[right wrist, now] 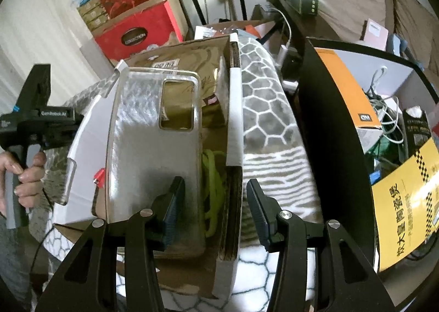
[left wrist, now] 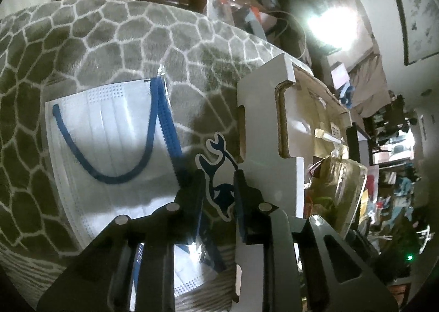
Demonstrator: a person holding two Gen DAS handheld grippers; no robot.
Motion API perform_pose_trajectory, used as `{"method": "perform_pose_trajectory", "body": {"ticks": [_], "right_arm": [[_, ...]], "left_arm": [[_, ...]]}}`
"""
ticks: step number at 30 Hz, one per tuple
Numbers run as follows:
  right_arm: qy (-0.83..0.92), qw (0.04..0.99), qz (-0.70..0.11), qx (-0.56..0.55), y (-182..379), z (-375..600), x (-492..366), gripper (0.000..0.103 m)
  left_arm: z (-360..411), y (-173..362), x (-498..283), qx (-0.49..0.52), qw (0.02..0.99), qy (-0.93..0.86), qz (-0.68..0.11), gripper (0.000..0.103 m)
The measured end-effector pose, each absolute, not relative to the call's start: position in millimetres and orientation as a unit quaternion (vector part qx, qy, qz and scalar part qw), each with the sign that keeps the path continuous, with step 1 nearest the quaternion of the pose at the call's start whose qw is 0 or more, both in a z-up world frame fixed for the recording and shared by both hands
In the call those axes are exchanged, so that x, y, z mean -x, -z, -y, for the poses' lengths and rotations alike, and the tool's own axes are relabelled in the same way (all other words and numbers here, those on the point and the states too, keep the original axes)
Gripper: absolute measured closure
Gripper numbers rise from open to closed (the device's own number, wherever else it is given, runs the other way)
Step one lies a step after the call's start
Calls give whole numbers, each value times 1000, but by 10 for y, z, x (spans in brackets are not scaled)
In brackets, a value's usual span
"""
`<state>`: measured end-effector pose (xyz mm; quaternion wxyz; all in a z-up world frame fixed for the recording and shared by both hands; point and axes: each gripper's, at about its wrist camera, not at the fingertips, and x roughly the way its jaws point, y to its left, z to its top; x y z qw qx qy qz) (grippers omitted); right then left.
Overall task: Organize objects
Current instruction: 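Reach the left tool to the blue shark sticker and grasp it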
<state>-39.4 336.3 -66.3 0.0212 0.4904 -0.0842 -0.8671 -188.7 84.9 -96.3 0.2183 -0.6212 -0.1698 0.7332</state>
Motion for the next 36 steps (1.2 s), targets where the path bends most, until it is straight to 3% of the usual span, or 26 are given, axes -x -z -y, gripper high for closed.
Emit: {"method": "perform_pose_trajectory", "body": {"ticks": [2,5,7,13,23,25,36], "right_arm": [[868,2,64,-493,679,-3368,408,80],[868,7,60,-492,690,-3398,383,85],[869,3,49,-492,692,-3390,359,86],[867,-8,26,-497,706,-3363,302,87],[866,-29,20,-498,705,-3446,253,87],[866,-31,25,-499,707,-3477,247,87],[862,-29,28,-505,724,-3494,195,87]], "left_arm": [[-887,935,1884,620,215,-740,152,82],[-950,867,1860,612,210,-754,115,72],[-1002,824,1837,606,204,-763,90,61],[-1123,726,1800,592,197,-782,24,48],[-1365,688,1709,575,225,-784,-70,44],[-1370,697,1707,573,228,-784,-74,39],[-1250,784,1773,571,258,-777,-60,35]]}}
